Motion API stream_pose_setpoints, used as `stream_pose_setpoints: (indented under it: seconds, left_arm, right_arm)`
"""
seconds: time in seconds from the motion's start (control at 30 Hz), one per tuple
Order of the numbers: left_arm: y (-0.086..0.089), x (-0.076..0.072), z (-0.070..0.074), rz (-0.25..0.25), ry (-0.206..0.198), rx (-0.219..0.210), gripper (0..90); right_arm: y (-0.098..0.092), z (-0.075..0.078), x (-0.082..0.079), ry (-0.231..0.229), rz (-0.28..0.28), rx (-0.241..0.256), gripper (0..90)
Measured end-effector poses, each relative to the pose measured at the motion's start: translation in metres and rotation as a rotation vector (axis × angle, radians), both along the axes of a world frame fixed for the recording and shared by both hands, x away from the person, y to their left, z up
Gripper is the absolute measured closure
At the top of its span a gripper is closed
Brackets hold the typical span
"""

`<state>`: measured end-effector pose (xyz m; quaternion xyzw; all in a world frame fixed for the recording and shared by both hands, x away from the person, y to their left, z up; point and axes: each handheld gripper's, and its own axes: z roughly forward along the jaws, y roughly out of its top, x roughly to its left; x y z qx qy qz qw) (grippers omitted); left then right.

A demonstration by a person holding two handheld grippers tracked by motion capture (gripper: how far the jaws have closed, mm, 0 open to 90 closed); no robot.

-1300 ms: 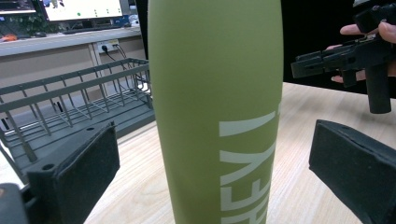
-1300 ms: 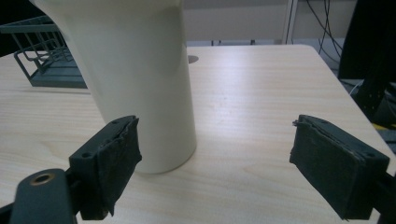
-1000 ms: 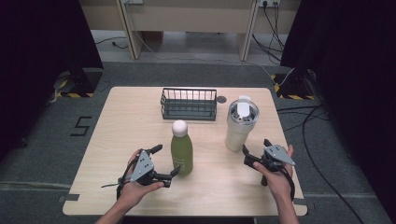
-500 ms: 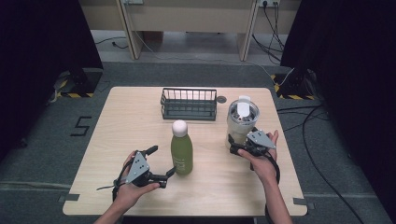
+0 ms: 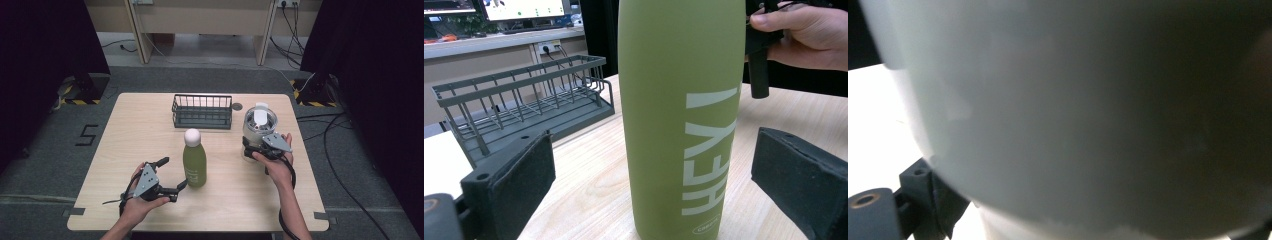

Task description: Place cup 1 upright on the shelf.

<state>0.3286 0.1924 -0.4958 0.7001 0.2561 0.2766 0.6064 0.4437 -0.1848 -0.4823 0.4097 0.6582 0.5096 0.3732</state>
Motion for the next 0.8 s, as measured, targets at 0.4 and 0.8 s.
stream_pose_setpoints:
  seconds: [0.4,0.8]
  left_arm:
    - [0.0023,0.0011,-0.0016,0.004,0.005,-0.001,4.8]
    - [0.0042,0.0021,-0.0029,0.01,0.01,-0.007,5.3]
  right_arm:
    - [-0.0024,0.0033,0.006,0.014,0.049,-0.003,8.9]
    - [-0.0029,0.0053,0.0103,0.028,0.049,0.033,9.0]
